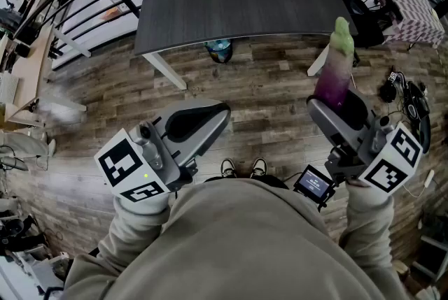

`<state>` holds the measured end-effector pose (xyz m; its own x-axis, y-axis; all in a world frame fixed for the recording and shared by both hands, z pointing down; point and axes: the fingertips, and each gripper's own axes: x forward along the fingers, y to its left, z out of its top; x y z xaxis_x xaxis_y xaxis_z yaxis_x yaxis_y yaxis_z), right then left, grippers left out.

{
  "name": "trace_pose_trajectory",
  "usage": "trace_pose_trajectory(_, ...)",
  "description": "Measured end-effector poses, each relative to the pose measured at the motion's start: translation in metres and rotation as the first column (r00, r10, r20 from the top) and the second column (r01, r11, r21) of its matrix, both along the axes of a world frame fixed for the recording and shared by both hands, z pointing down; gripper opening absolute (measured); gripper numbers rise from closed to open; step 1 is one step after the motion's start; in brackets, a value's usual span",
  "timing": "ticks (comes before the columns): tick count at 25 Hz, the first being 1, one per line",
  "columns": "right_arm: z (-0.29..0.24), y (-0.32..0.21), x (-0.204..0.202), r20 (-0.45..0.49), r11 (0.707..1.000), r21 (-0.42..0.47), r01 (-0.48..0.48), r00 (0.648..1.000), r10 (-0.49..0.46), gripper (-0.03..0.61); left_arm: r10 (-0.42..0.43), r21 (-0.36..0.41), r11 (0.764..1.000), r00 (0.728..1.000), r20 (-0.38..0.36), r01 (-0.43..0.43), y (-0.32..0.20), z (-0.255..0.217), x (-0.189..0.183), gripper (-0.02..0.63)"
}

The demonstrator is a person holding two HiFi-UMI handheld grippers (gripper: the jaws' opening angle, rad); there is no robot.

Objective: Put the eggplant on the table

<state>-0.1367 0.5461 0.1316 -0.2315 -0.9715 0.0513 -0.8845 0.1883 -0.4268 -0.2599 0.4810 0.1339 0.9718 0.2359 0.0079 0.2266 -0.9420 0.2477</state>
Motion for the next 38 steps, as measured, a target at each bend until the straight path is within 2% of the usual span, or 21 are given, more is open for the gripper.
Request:
trace_pose_trajectory(4, -0.004, -0.001, -0.008, -0.001, 1.000, -0.004, 0.007, 1.000, -0.007, 0.232, 0.001, -0.004, 1.000, 1.000, -0.014, -0.001, 0.001, -0.007, -0.003, 0.005)
trace_pose_trajectory(13, -0.003, 0.011, 0.010, 0.030, 1.000, -0.008, -0.028, 0.999, 0.028, 0.232, 0.017, 0.006, 1.000, 1.000, -0.015, -0.017, 0.010, -0.012, 0.011, 0.005)
trace_pose_trajectory(26, -0.002, 0.065, 0.067, 0.085, 0.993, 0.069, -0.094, 0.992, 0.088, 0.230, 0.082, 0.054, 0.995, 0.997, 0.003, -0.082, 0.047, -0.018, 0.074, 0.005)
trace_pose_trajectory(32, -0.006, 0.080, 0.108, 0.084, 0.989, 0.041, -0.139, 0.987, 0.136, 0.230, 0.113, 0.041, 0.993, 0.993, 0.024, -0.114, 0.053, -0.026, 0.115, 0.005)
trace_pose_trajectory(38, 0.000, 0.092, 0.115, 0.060, 0.982, 0.030, -0.187, 0.981, 0.185, 0.230, 0.159, 0.028, 0.987, 0.987, 0.006, -0.159, 0.055, -0.020, 0.128, 0.005)
